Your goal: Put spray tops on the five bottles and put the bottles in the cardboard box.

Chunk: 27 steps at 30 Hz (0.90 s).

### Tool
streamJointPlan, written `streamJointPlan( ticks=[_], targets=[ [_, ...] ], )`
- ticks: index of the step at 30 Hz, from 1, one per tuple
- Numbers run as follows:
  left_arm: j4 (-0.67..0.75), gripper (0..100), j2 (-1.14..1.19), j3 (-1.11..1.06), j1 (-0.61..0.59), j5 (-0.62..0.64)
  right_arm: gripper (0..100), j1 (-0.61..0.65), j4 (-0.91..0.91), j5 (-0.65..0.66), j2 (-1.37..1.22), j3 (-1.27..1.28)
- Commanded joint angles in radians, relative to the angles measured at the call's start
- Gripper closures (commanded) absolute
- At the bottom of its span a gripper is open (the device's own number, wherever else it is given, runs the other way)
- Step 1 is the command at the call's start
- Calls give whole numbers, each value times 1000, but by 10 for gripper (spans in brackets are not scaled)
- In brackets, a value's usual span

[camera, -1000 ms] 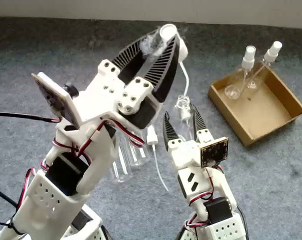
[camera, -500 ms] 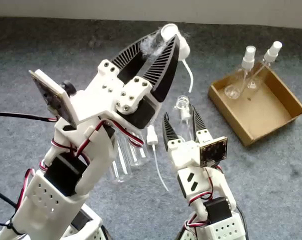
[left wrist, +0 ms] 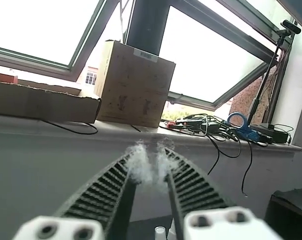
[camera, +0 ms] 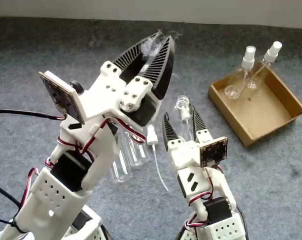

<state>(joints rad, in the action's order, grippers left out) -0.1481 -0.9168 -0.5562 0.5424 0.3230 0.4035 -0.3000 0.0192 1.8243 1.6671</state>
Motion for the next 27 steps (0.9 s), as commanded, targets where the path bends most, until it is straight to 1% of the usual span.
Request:
streamJointPlan(
  ticks=[1,4,8,12,14,18,19,22,27],
  targets=[
    [12,980,-4,4,-53,11,857,-13,28,5,16,25],
    [-54,980,-5,-8,-122,11,857,-15,25,5,16,33],
    [-203,979,4,-12,-246,11,857,-15,25,5,16,82],
    [-313,976,13,-15,-321,11,857,-15,25,3,16,108],
    [-334,976,47,-7,-329,9,857,-27,25,3,16,108],
    [-339,979,170,-4,-329,-110,857,-104,25,3,16,108],
    [-339,979,196,-4,-329,-121,857,-124,25,3,16,110],
    [-338,977,260,-4,-331,-130,857,-156,25,3,16,111],
    [-341,976,329,54,-331,-130,857,-159,24,2,15,111]
  ],
)
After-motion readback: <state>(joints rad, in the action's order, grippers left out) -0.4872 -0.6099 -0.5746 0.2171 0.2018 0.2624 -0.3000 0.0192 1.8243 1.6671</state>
